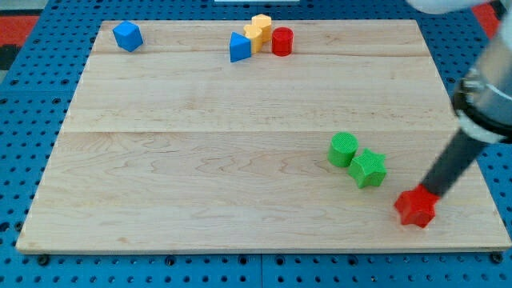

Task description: Move green blocks into blue cube

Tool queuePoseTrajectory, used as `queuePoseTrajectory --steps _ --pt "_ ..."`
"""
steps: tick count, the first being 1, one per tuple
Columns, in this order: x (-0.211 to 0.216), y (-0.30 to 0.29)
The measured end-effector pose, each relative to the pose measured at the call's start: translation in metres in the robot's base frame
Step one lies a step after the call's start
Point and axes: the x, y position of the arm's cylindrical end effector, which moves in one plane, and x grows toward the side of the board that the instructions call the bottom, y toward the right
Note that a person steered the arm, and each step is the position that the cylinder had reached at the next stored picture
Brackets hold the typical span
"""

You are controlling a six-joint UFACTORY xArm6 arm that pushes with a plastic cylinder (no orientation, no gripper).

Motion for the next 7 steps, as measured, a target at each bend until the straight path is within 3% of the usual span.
queuePoseTrajectory --steps 4,6,7 --pt "-0.172 -0.248" --pt "-0.166 -0.293" --pt "-0.215 -0.372"
